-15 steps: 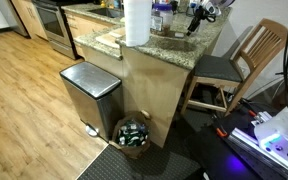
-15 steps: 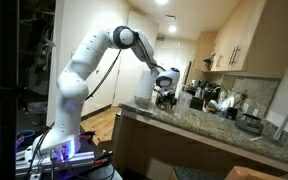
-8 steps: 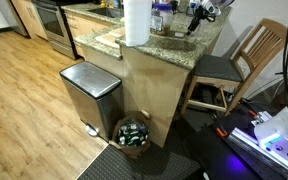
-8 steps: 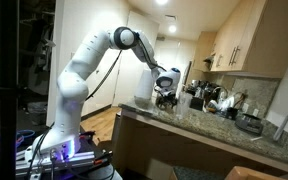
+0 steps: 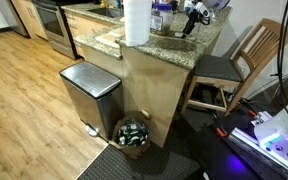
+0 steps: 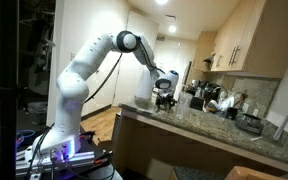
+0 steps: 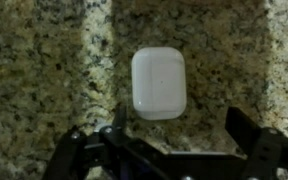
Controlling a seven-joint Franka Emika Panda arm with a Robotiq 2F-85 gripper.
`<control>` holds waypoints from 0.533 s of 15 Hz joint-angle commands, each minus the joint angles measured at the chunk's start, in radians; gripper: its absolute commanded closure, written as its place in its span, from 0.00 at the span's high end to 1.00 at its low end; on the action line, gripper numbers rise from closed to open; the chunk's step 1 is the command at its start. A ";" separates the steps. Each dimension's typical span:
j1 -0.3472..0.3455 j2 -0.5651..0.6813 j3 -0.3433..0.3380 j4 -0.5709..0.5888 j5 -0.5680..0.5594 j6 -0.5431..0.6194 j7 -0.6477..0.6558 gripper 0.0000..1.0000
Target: Move the white object forward.
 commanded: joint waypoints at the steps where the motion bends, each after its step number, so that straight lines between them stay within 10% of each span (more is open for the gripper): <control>1: 0.010 0.077 0.006 0.062 0.018 0.028 -0.022 1.00; 8: -0.022 0.107 0.037 0.113 0.080 -0.040 -0.062 1.00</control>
